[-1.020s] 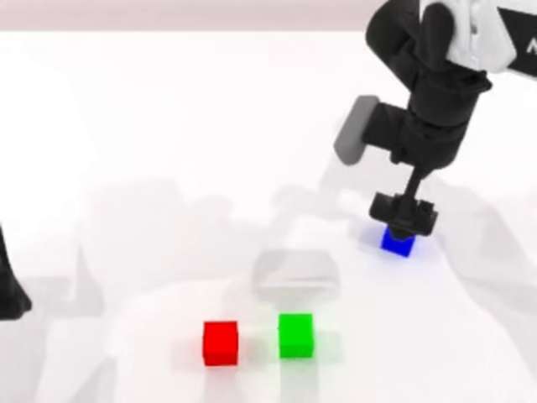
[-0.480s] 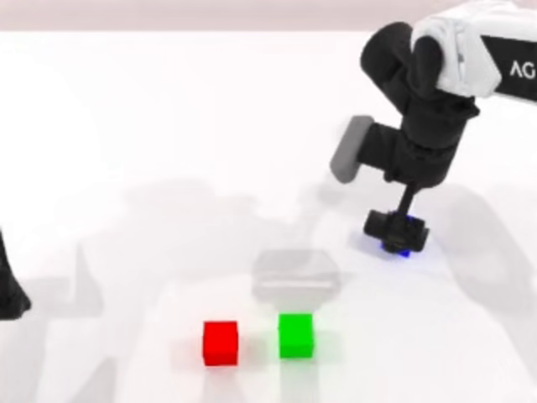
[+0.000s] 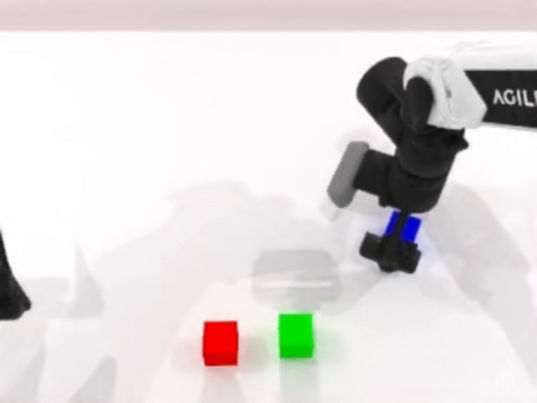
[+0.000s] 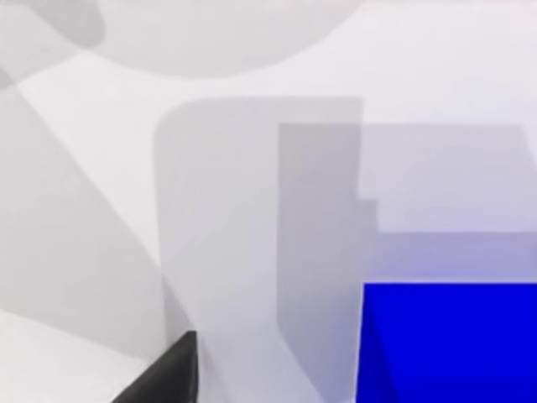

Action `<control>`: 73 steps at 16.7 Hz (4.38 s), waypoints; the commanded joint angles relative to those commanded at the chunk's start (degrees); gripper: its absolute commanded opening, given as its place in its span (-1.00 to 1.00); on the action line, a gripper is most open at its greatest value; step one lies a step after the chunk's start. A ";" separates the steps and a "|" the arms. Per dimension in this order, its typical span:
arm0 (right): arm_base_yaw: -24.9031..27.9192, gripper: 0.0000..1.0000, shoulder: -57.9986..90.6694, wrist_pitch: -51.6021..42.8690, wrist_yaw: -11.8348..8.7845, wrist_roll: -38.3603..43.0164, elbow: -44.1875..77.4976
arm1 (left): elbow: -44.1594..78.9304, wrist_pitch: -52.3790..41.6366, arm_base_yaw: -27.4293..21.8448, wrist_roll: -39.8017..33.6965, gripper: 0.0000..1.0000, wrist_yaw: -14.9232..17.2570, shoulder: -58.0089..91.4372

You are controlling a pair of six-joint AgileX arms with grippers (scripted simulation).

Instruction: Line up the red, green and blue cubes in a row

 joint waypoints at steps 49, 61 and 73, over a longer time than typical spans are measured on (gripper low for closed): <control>17.21 -1.00 -25.81 -12.03 -0.66 -7.54 -13.20 | 0.00 0.00 0.00 0.00 1.00 0.00 0.00; 17.20 -1.00 -20.94 2.72 -0.65 -7.33 -22.83 | 0.00 0.00 0.00 0.00 1.00 0.00 0.00; 17.28 0.06 -20.50 3.67 -0.64 -7.39 -23.58 | 0.00 0.00 0.00 0.00 1.00 0.00 0.00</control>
